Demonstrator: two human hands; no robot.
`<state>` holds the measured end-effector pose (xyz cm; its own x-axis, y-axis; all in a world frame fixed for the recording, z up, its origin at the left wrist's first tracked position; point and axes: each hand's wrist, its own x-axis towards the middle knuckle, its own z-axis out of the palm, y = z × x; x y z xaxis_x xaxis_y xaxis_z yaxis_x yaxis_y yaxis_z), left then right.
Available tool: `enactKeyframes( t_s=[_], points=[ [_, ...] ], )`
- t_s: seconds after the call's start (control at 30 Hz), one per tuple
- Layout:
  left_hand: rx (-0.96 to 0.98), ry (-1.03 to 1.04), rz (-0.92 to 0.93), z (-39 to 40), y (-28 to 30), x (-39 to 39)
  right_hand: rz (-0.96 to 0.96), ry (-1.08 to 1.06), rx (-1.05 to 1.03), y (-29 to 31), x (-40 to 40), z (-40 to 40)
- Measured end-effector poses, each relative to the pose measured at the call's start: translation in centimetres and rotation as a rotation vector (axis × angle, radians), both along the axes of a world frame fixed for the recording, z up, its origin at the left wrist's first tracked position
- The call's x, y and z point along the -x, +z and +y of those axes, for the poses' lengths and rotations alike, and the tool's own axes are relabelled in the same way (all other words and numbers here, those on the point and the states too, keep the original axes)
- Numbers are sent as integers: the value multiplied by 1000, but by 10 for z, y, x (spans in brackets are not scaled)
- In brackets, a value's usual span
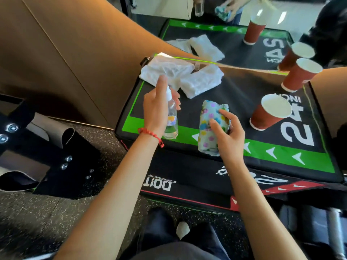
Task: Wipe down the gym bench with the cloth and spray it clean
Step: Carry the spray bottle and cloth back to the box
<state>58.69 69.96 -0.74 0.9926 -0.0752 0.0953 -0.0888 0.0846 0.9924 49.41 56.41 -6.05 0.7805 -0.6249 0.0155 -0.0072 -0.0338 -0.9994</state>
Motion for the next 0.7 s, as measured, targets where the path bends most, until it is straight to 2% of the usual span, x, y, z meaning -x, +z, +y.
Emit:
enactKeyframes(
  t_s=[0.27,0.37,0.7],
  points=[
    [-120,-18,-54,-13,-16,-48,115,-80,61,-15,-34,-4],
    [-111,-44,-46,-14,-26,-50,184,-94,107,-19,-38,-7],
    [-122,-41,-46,-10,-38,-38,413,-3,335,-19,-45,-11]
  ],
)
